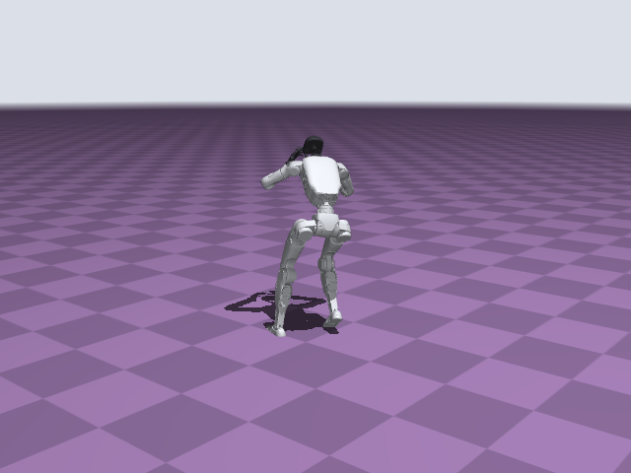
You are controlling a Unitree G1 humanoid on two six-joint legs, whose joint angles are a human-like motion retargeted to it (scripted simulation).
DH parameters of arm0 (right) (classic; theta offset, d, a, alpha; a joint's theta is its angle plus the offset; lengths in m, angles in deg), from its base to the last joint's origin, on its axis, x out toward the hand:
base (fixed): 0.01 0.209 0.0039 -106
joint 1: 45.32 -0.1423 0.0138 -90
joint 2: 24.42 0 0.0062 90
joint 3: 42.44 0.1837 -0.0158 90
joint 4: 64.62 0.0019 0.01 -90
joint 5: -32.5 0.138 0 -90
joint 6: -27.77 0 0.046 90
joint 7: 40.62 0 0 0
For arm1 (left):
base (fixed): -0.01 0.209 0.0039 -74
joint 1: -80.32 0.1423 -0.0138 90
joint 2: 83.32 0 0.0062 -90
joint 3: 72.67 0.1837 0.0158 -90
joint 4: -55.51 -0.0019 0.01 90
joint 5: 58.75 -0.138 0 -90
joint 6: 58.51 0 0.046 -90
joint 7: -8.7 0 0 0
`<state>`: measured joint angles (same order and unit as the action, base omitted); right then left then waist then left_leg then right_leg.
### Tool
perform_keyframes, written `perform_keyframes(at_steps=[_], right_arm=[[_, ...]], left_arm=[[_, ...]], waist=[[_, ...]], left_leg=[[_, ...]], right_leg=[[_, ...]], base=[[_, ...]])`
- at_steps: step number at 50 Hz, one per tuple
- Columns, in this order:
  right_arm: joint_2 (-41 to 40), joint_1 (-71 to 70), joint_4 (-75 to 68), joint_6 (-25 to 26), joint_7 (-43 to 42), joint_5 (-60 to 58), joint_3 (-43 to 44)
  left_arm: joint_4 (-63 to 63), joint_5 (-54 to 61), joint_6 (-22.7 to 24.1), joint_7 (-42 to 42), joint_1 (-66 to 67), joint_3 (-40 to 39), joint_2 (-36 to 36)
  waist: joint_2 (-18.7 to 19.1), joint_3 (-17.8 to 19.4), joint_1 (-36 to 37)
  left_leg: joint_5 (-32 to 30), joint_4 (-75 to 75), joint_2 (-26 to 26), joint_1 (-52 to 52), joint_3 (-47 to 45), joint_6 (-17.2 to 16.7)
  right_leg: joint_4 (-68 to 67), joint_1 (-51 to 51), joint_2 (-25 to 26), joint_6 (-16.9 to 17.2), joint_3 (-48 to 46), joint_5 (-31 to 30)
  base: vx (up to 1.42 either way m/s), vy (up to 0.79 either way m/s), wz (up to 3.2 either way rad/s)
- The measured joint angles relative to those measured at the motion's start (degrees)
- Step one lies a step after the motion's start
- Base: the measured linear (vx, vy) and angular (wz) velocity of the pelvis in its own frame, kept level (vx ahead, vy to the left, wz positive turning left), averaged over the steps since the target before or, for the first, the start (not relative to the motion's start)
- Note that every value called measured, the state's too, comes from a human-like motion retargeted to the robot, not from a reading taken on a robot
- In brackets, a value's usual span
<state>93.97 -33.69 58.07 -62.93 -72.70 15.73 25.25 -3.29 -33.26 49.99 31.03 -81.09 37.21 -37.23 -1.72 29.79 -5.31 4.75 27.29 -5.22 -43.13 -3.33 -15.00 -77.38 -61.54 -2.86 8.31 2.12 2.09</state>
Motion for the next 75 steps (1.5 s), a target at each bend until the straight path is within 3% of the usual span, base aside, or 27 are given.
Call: perform_keyframes(at_steps=[2,3,5,10,13,16,18,20,22,27,30,34,38,40,42,45,47,50,53,56,58,60,62,63,67,72,75], right_arm=[[1.53,-1.33,-1.82,2.86,0.12,-7.92,0.35],[0.24,-0.88,-0.76,1.15,-0.11,-4.03,0.28],[2.84,-2.42,-3.51,5.50,-0.39,-13.98,1.10],[-0.93,-0.55,-0.81,-0.12,-1.32,-1.19,0.49],[-1.06,-2.27,-1.52,2.20,-0.20,-2.89,0.69],[-1.31,-2.73,-1.09,-0.22,-1.52,1.15,-0.81],[-0.92,-3.17,-1.11,-0.16,-1.49,1.58,-1.36],[-1.05,-3.35,-1.05,0.09,-1.25,1.57,-1.83],[-1.31,-4.33,-1.34,-0.01,-0.97,1.44,-2.12],[-1.70,-5.43,-1.80,-1.43,-1.60,2.42,-2.99],[-2.62,-2.31,-1.08,-3.30,-2.93,3.40,-1.79],[-1.94,-3.11,-4.61,3.26,-1.85,-9.78,-1.83],[-5.58,-2.03,-3.02,-1.23,-0.38,-0.42,-2.23],[-4.37,-2.37,-3.36,-0.59,1.33,-0.90,-1.97],[-4.51,-2.28,-3.27,-0.17,2.01,-1.22,-1.21],[-4.92,-1.19,-2.62,-0.50,1.08,-1.25,0.37],[-5.16,-0.98,-2.65,-0.47,0.56,-1.85,0.68],[-6.80,1.50,-2.79,-0.26,-0.97,-3.08,1.26],[-8.68,2.81,-2.65,-0.24,-1.90,-3.73,2.04],[-8.77,0.08,-3.39,0.76,-1.65,-4.34,2.32],[-9.18,-0.30,-3.19,1.01,-1.95,-4.42,2.26],[-9.38,-0.75,-2.99,1.73,-2.00,-3.98,2.39],[-7.30,-2.03,-5.90,7.00,-1.44,-14.57,2.06],[-10.88,0.21,-3.51,2.60,-2.72,-6.63,2.23],[-11.92,1.85,-2.28,0.21,-3.38,-3.64,2.92],[-13.29,4.42,-1.24,-0.67,-4.70,-2.69,3.12],[-13.37,4.77,-1.52,-0.75,-6.58,-1.83,3.00]], left_arm=[[-0.53,-2.33,-0.08,-0.43,0.10,-0.44,0.62],[-0.35,-2.09,0.20,-0.54,0.18,-0.22,1.28],[-0.32,-2.66,0.45,-1.20,0.35,-0.23,1.19],[0.50,-0.94,1.80,-1.03,2.02,0.19,-1.20],[1.01,0.40,0.41,-1.20,2.46,-0.86,-4.41],[0.70,0.88,0.08,-0.60,2.86,-1.32,-5.73],[0.65,1.08,-0.07,0.43,3.28,-1.72,-6.15],[0.54,0.73,-0.01,0.82,3.94,-2.11,-6.86],[0.63,0.02,-0.04,0.38,4.03,-2.10,-7.70],[0.92,1.71,1.69,0.44,4.05,-1.49,-10.04],[1.14,2.02,1.89,0.06,6.17,-2.21,-9.91],[0.24,0.32,1.12,-1.46,6.05,-1.24,-8.33],[-0.22,-0.91,1.35,-1.28,3.15,0.29,-7.44],[-0.52,-1.07,1.42,-0.98,1.68,0.88,-5.90],[-0.98,-0.79,0.95,-1.26,0.89,0.57,-4.53],[-1.06,-0.33,0.83,-1.76,0.92,-0.51,-1.63],[-1.09,-0.76,1.05,-2.19,0.91,-0.91,0.31],[-1.61,-1.41,1.32,-2.31,2.12,-1.75,2.09],[-1.70,-1.51,0.71,-2.46,2.90,-3.47,1.72],[-2.12,1.23,0.22,-2.90,1.35,-4.36,-0.08],[-2.22,0.90,-0.46,-1.92,1.81,-5.14,-0.87],[-1.80,2.71,-0.52,-0.62,2.33,-5.53,-1.61],[-1.91,1.66,-0.49,-2.17,3.79,-5.98,-1.87],[-1.39,3.77,-0.36,-1.96,4.98,-6.78,-2.94],[-0.46,6.41,-0.65,-3.50,6.88,-7.93,-3.45],[-0.56,6.12,0.33,-5.25,7.63,-6.63,-4.07],[-0.75,6.88,0.54,-3.79,6.13,-4.61,-3.54]], waist=[[1.12,0.00,-0.92],[1.62,0.00,-0.94],[1.63,0.00,-0.68],[0.78,0.00,-3.65],[-1.90,0.00,-4.53],[-2.96,0.00,-4.99],[-4.37,0.00,-4.20],[-6.19,0.00,-2.94],[-7.60,0.00,-0.71],[-8.75,0.00,4.38],[-6.95,0.00,7.99],[-3.87,0.00,12.41],[-3.32,0.00,11.64],[-2.43,0.00,8.31],[-1.04,0.00,5.06],[1.01,0.00,2.42],[1.23,0.00,0.94],[0.41,0.00,-2.68],[-3.08,0.00,-5.02],[-6.33,0.00,-4.36],[-8.41,0.00,-3.48],[-11.13,0.00,-1.40],[-12.85,0.00,0.89],[-13.46,0.00,2.62],[-13.96,0.00,9.25],[-11.15,0.00,14.22],[-8.76,0.00,15.99]], left_leg=[[1.71,1.02,0.04,1.11,-2.88,0.22],[2.32,1.05,-0.16,1.92,-4.78,0.84],[3.56,-0.50,0.08,5.04,-9.75,2.30],[7.12,-3.88,2.62,15.37,-20.15,3.38],[7.63,9.22,-0.19,14.42,-25.76,5.88],[0.47,27.18,-3.26,8.36,-22.03,6.13],[-2.43,35.69,0.35,2.61,-14.10,4.01],[0.66,40.76,5.14,-1.98,-6.97,1.42],[3.18,43.27,6.53,-7.06,-3.03,1.71],[1.90,26.83,8.76,-11.43,5.65,0.12],[0.72,5.49,2.79,-6.67,5.59,1.33],[-0.45,-17.69,-2.83,1.99,7.41,0.21],[-7.01,-14.87,-2.49,2.62,6.13,0.38],[-4.16,-6.99,-0.13,0.00,3.72,1.15],[-0.52,-1.24,1.27,-1.49,1.28,1.46],[1.80,0.53,1.55,0.30,-3.83,1.33],[2.94,-0.14,2.10,3.17,-8.07,2.87],[3.76,-3.09,3.65,11.93,-12.78,2.24],[4.28,4.82,3.30,15.88,-16.72,2.33],[-3.37,22.69,0.11,10.88,-16.48,0.59],[-9.13,31.97,1.92,6.51,-13.08,0.00],[-9.81,38.04,5.31,2.34,-6.46,0.00],[-5.17,39.52,4.94,0.28,-3.59,0.46],[-4.40,39.45,3.83,-0.78,-1.22,1.83],[-0.72,24.11,1.24,-2.85,2.02,4.37],[1.06,-11.33,-1.94,3.40,-3.51,1.00],[-5.35,-27.90,1.60,10.65,4.26,0.65]], right_leg=[[6.75,-0.44,-4.67,-1.81,-5.94,3.13],[11.91,0.09,-6.26,-2.04,-9.12,3.82],[24.51,2.92,-9.30,-1.08,-16.56,4.61],[52.17,16.33,-12.89,4.10,-39.42,5.42],[55.79,19.16,-10.95,1.41,-36.76,4.85],[50.57,19.08,-9.93,-1.26,-30.53,5.70],[46.78,18.72,-8.97,-0.63,-25.40,6.55],[45.26,19.75,-6.98,-0.42,-20.29,7.58],[43.69,19.85,-4.07,-0.81,-15.47,8.55],[43.90,24.01,1.76,2.48,-5.45,8.08],[44.59,28.83,5.92,3.02,-1.09,8.03],[36.54,30.20,10.53,1.74,2.93,7.85],[7.60,14.98,7.32,-0.22,-2.10,-1.99],[-2.54,7.25,2.85,-0.30,-4.11,-5.92],[-3.86,1.84,1.03,-0.10,-4.61,-3.14],[7.74,-1.07,-3.77,-0.99,-9.42,0.94],[22.63,0.77,-6.76,0.63,-14.73,1.60],[49.21,11.45,-9.94,4.24,-28.52,2.30],[61.81,20.31,-10.29,6.18,-38.20,0.16],[61.04,22.63,-8.08,2.90,-34.51,0.43],[53.70,21.35,-8.95,0.68,-29.05,2.94],[46.13,20.53,-8.59,0.64,-24.08,5.79],[43.57,22.31,-6.67,1.72,-20.65,7.21],[43.72,24.40,-4.13,1.56,-19.37,7.77],[46.16,30.59,1.77,4.34,-13.56,6.86],[47.63,39.23,7.47,4.71,-8.07,3.94],[32.73,35.78,8.57,5.32,-6.28,0.24]], base=[[0.36,0.39,-1.13],[0.38,0.33,-1.51],[0.43,0.31,-1.70],[0.52,0.18,-1.55],[0.50,0.05,-1.89],[0.55,0.08,-2.05],[0.57,0.07,-2.47],[0.54,0.03,-2.69],[0.48,0.04,-2.85],[0.50,0.14,-2.62],[0.59,0.21,-2.57],[0.60,0.35,-2.49],[0.44,0.37,-1.47],[0.48,0.37,-0.12],[0.52,0.32,-0.20],[0.55,0.27,-0.88],[0.59,0.17,-1.20],[0.73,-0.02,-1.11],[0.74,-0.19,-1.48],[0.69,-0.16,-2.12],[0.71,0.04,-2.46],[0.77,-0.09,-2.54],[0.76,-0.19,-2.75],[0.73,-0.21,-2.90],[0.73,-0.09,-2.58],[0.80,0.06,-1.94],[0.78,0.20,-1.67]])
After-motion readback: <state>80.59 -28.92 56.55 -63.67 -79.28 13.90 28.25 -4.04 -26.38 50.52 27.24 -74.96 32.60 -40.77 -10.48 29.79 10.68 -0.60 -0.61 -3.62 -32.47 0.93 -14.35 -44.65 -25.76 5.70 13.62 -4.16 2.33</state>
